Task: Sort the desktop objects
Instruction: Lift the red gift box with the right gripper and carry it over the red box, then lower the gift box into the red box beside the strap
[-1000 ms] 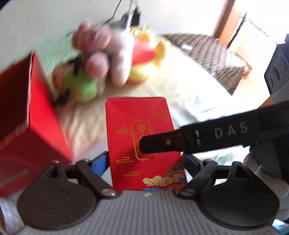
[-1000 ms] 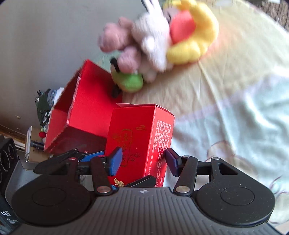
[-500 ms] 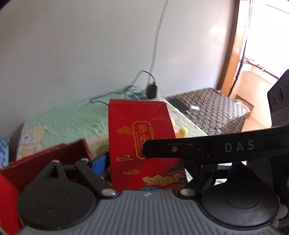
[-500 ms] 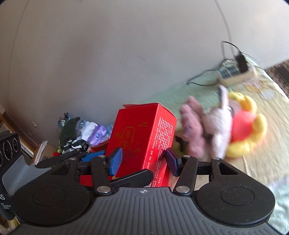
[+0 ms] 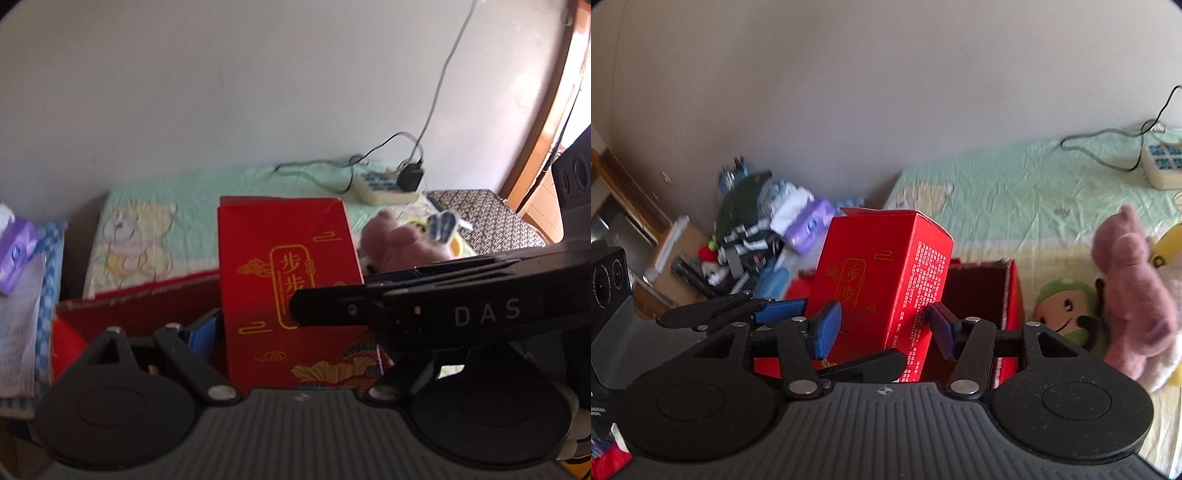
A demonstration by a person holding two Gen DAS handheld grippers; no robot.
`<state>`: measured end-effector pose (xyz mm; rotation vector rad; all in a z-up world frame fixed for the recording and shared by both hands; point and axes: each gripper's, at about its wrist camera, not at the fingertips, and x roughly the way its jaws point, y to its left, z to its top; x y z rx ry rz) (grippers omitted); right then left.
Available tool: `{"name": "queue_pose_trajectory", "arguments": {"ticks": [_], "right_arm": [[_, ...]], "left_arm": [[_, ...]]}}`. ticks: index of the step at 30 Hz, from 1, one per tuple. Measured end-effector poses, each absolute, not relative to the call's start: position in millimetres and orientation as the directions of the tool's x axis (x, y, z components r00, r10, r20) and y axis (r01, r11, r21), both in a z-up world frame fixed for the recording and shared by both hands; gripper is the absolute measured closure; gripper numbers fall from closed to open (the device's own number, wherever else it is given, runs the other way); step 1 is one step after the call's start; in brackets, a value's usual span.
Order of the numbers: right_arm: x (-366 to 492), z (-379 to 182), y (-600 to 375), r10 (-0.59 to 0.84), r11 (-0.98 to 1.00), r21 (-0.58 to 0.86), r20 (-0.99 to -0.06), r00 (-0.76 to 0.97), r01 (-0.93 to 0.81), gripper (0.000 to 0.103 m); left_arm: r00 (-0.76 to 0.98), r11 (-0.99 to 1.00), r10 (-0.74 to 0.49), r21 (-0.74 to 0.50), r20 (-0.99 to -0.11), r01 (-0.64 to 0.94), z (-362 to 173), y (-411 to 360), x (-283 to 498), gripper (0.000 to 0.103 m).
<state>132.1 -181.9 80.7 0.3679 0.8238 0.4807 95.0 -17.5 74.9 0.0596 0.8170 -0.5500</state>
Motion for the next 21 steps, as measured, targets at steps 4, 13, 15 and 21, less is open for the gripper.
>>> {"name": "queue_pose_trajectory", "arguments": {"ticks": [4,13,15,21], "right_arm": [[151,55,-156,0.518,0.853,0.464,-0.699,0.492,-0.239,0.046],[176,16,-120,0.438,0.899,0.395,-0.826,0.354,-0.189,0.046],[181,10,-117,0.43,0.902,0.39,-0.842,0.326,-0.184,0.046],[192,-7,-112,0.422,0.906,0.396,-0.87,0.255,-0.148,0.046]], "left_arm": [[0.493,0.865,-0.432,-0.19,-0.755,0.465,50,-5,108,0.018],[0.307,0.876,-0.404,-0.268,-0.861,0.402,6,4,132,0.018],[0.285,0.884,-0.385,-0.261,-0.878,0.389,3,4,133,0.019],[0.196,0.897,-0.34,-0.255,-0.92,0.361,-9,1,141,0.019]]}}
